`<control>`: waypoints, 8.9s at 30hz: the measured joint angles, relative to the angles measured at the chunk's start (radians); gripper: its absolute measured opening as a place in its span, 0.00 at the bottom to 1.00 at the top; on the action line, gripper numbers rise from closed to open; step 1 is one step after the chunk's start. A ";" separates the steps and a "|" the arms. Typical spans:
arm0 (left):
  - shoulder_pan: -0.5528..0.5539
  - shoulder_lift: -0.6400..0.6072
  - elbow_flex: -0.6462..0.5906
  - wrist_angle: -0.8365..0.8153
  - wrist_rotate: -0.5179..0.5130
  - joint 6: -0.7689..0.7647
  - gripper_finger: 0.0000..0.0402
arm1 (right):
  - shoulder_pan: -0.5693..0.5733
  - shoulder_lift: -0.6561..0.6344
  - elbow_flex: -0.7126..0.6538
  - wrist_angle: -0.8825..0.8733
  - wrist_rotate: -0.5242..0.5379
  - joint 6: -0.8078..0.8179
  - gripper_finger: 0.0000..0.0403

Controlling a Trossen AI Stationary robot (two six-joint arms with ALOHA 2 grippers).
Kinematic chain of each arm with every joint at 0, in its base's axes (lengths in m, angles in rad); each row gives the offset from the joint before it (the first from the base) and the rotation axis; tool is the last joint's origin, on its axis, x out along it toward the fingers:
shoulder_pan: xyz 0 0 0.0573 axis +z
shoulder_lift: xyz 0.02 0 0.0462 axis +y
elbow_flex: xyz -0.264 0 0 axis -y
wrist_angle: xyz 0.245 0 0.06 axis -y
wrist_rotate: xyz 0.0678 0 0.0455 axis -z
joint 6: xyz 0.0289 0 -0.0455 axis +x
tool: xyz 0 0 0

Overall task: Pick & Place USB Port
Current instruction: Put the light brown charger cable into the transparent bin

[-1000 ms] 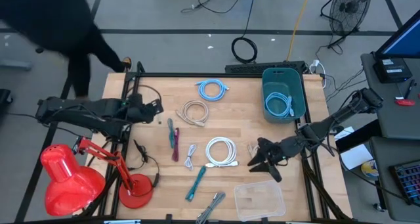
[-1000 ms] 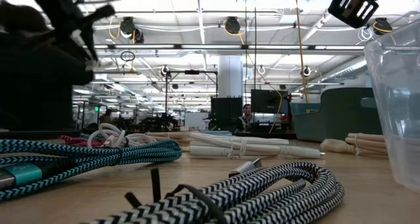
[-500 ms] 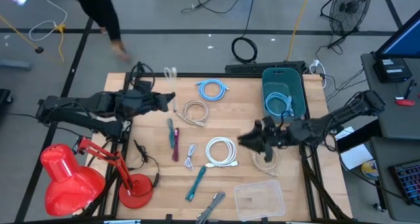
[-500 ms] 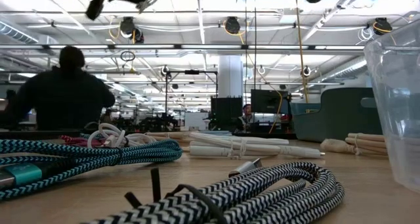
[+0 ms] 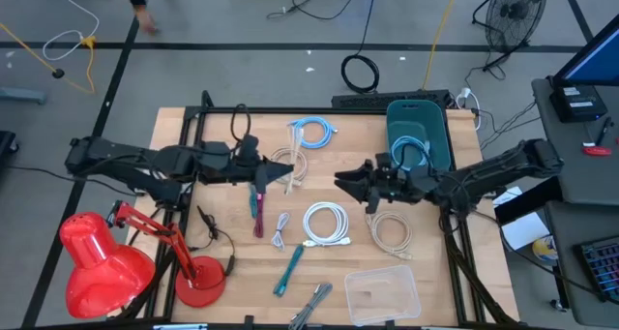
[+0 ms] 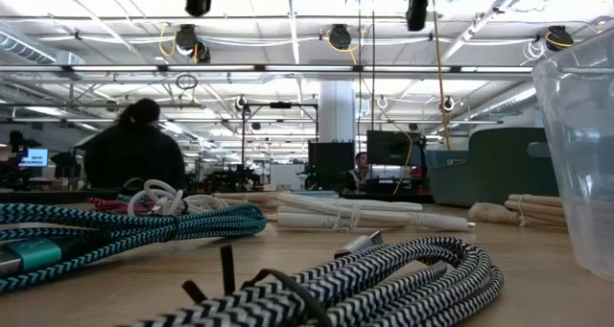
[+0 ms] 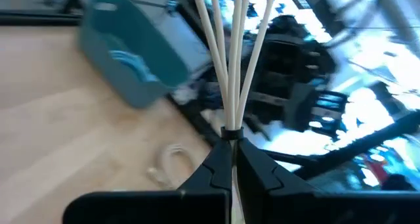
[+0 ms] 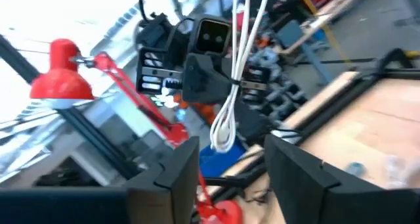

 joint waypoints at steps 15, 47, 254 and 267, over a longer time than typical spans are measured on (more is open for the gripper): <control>-0.023 0.124 0.000 0.198 0.121 -0.051 0.01 | -0.090 0.159 0.000 0.270 -0.024 0.068 0.56; 0.038 0.253 0.000 0.365 0.191 -0.112 0.01 | -0.089 0.159 0.003 0.291 -0.077 0.071 0.51; -0.402 0.311 0.187 -0.129 -0.254 -0.238 0.32 | 0.598 0.442 0.575 -1.375 -0.395 -0.009 0.03; -0.406 0.314 0.185 -0.136 -0.266 -0.236 0.32 | 0.584 0.455 0.575 -1.442 -0.397 -0.079 0.03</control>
